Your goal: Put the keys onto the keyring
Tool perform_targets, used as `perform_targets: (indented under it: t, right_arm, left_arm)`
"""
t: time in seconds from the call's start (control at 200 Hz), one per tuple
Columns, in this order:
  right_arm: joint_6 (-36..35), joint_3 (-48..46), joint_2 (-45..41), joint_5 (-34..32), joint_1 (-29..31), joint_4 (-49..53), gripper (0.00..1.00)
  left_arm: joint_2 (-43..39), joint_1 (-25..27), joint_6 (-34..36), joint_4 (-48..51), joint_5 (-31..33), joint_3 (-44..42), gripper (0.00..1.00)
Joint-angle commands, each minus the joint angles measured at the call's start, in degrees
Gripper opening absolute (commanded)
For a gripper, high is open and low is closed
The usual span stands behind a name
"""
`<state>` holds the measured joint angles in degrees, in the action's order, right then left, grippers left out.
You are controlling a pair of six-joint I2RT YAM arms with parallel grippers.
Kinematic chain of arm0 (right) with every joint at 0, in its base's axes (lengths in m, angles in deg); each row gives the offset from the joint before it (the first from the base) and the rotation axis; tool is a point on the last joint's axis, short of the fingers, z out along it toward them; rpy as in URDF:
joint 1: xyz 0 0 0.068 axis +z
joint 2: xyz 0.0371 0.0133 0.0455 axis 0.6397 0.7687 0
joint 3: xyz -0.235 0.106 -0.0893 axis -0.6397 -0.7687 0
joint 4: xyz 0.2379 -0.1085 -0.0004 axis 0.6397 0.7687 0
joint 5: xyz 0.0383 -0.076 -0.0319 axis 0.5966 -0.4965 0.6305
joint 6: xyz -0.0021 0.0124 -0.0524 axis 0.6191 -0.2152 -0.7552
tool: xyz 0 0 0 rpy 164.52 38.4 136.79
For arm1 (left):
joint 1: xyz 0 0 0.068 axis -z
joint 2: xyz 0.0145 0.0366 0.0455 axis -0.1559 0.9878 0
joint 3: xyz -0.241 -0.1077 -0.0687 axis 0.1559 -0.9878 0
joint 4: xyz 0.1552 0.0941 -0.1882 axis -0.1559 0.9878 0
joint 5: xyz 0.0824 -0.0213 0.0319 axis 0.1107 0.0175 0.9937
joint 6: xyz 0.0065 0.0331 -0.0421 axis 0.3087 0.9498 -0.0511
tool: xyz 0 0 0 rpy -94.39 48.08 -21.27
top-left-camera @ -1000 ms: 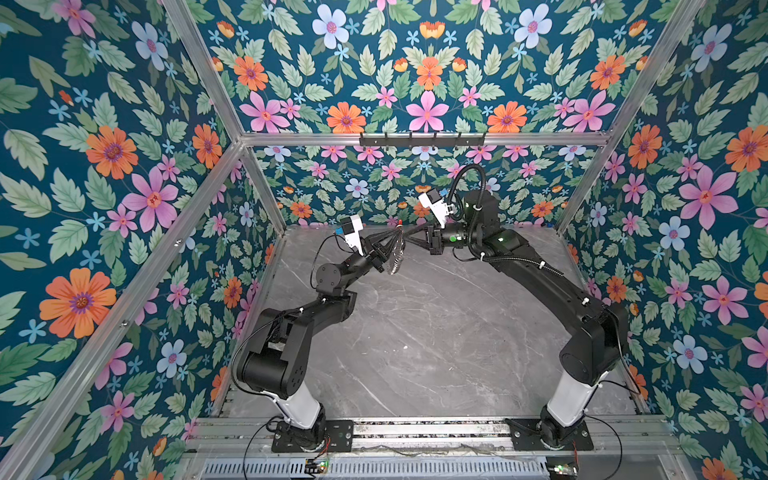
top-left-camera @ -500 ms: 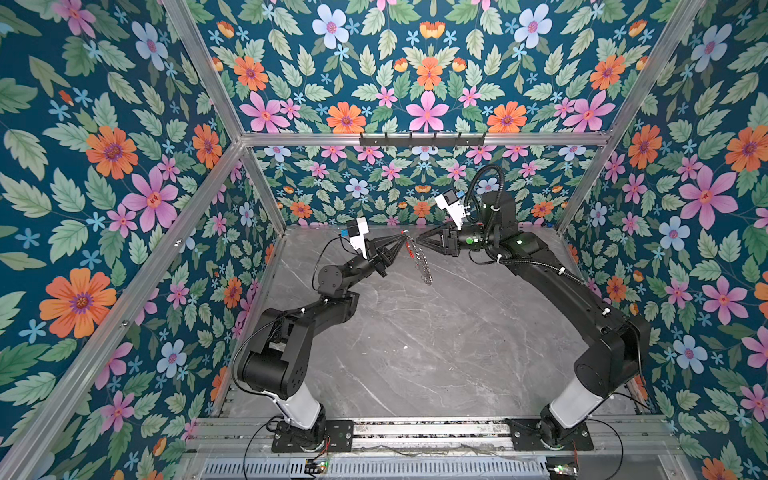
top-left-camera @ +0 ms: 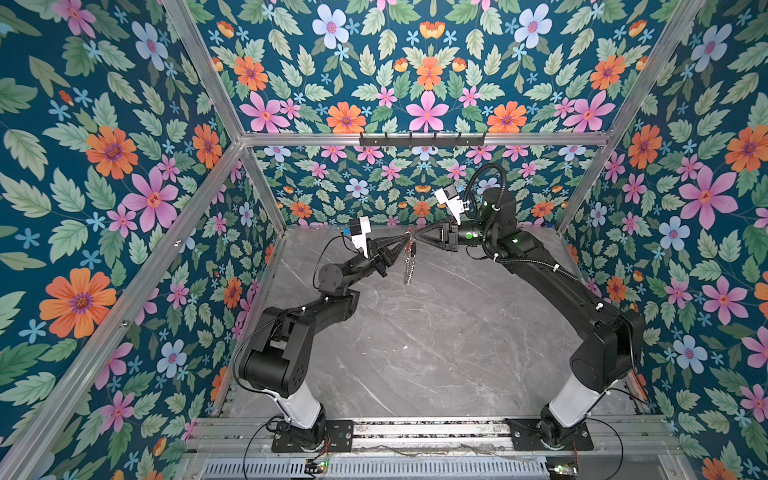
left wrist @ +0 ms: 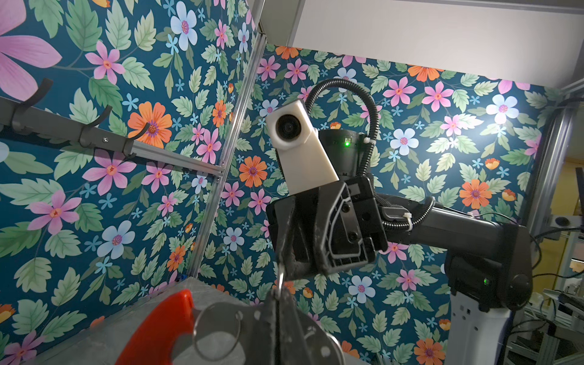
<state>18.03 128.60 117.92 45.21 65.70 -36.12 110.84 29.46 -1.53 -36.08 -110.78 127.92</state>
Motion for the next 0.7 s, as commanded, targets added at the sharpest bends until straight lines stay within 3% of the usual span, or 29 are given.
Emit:
perform_targets:
  t: [0.0,0.33,0.59,0.695]
  right_arm:
    - [1.1,0.6,0.6,1.9,0.0,-2.7,0.2]
    - [-0.3,0.9,1.4,0.3,-0.1,-1.1,0.3]
    - [-0.2,0.1,0.6,-0.6,-1.0,-1.5,0.3]
    - [-0.3,-0.2,0.3,-0.7,-1.1,-1.3,0.25]
  left_arm:
    - [0.3,0.2,-0.7,-4.3,-0.8,0.8,0.0]
    - [0.4,0.3,-0.8,-4.3,-1.6,1.2,0.0]
    - [0.4,0.3,-0.8,-4.3,-1.7,1.1,0.0]
    - [0.6,0.3,-0.8,-4.3,-1.8,1.3,0.0]
